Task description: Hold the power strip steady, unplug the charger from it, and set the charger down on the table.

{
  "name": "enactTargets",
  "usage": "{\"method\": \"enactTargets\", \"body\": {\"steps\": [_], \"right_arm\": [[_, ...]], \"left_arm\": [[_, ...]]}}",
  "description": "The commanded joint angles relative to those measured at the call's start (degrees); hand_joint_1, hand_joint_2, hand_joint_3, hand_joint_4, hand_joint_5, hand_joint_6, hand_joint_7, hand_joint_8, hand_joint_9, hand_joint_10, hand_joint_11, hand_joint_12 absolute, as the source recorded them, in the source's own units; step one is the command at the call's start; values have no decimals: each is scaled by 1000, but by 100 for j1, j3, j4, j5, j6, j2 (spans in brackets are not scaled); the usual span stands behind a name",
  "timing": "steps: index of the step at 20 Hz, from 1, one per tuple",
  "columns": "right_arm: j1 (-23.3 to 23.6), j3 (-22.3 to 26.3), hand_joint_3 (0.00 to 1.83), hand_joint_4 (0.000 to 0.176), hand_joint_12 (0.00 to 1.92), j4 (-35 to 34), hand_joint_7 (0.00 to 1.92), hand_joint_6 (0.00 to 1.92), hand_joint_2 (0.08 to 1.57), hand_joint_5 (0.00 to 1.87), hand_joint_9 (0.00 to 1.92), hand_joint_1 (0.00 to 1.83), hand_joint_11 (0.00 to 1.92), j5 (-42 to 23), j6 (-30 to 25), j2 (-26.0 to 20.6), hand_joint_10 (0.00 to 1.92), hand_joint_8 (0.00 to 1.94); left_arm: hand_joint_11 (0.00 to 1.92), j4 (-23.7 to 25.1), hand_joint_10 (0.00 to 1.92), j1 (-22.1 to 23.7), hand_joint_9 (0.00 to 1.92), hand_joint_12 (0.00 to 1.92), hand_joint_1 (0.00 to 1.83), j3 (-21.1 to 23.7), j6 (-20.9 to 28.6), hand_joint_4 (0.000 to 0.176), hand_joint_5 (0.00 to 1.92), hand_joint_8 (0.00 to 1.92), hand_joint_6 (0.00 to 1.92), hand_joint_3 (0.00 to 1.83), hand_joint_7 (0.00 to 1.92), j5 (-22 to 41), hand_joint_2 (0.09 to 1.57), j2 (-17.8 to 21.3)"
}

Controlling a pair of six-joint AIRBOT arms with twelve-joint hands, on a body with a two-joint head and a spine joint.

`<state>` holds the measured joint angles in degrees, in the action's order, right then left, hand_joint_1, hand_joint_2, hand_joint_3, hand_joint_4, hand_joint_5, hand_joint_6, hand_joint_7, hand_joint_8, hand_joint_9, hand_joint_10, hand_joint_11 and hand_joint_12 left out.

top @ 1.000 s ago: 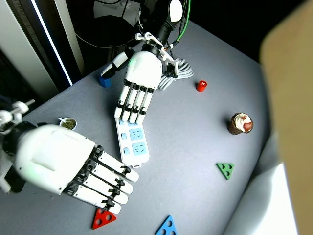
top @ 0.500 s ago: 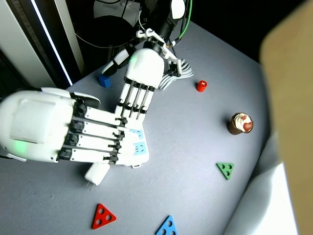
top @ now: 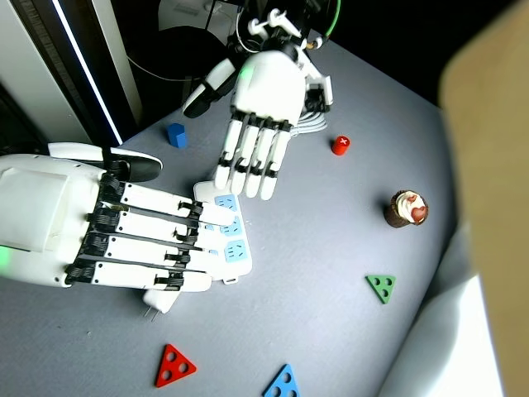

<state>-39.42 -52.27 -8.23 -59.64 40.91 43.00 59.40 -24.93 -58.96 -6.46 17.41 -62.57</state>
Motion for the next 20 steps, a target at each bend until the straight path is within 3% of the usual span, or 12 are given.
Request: {"method": "enactTargets", "body": {"steps": [1, 12, 17, 20], "right_arm": [[38, -2, 12, 0, 255, -71, 369, 5, 1005, 304, 369, 440, 313, -739, -34, -71, 0, 0], [-34, -25, 10, 0, 241, -90, 329, 3, 1111, 246, 339, 371, 276, -832, 93, -194, 0, 0], [-205, -25, 2, 0, 252, -90, 247, 0, 1203, 171, 256, 246, 207, -814, 86, -251, 0, 0], [-268, -6, 0, 0, 527, -145, 230, 0, 1192, 164, 247, 275, 91, -701, 86, -251, 0, 0]], "left_arm": [[68, 8, 5, 137, 75, 55, 0, 25, 175, 0, 69, 5, 6, 0, 87, 401, 1028, 23], [1, 70, 1, 411, 18, 17, 0, 52, 329, 0, 34, 2, 2, 3, 43, 537, 1038, 26], [0, 129, 0, 502, 0, 0, 0, 108, 377, 0, 5, 0, 0, 6, 8, 504, 1052, 39], [0, 286, 0, 564, 0, 0, 0, 92, 508, 0, 0, 0, 0, 2, 0, 474, 1048, 36]]}}
